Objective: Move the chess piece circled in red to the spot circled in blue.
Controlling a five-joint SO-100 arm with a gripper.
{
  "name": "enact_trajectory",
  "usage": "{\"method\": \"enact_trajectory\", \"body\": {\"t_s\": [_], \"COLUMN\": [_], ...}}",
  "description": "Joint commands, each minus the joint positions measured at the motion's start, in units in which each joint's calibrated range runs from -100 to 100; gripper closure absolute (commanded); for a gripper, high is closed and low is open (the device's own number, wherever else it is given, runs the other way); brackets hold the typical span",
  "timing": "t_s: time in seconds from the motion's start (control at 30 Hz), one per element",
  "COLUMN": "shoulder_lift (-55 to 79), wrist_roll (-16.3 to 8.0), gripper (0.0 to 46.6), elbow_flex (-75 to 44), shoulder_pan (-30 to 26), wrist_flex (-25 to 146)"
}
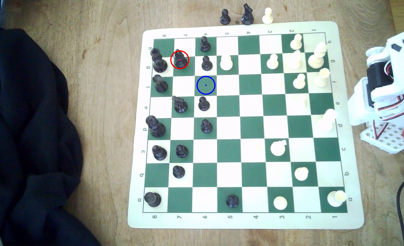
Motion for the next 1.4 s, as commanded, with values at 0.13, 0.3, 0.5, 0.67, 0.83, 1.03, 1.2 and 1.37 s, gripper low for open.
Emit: {"method": "enact_trajectory", "body": {"t_s": [0.13,0.3,0.5,0.67,0.83,1.03,1.2,1.37], "shoulder_lift": [0.2,0.2,0.2,0.1,2.8,20.5,31.6,39.7], "wrist_roll": [0.1,0.1,-0.1,-0.2,0.0,0.9,0.4,0.4], "gripper": [46.4,46.4,46.4,45.8,41.4,46.4,46.0,46.0], "elbow_flex": [1.2,1.2,-0.5,-8.6,-16.2,-39.2,-50.0,-55.6], "shoulder_pan": [1.9,3.0,4.9,8.0,10.8,10.3,11.2,10.9], "wrist_flex": [5.9,23.8,47.5,76.0,96.8,122.6,128.1,130.5]}}
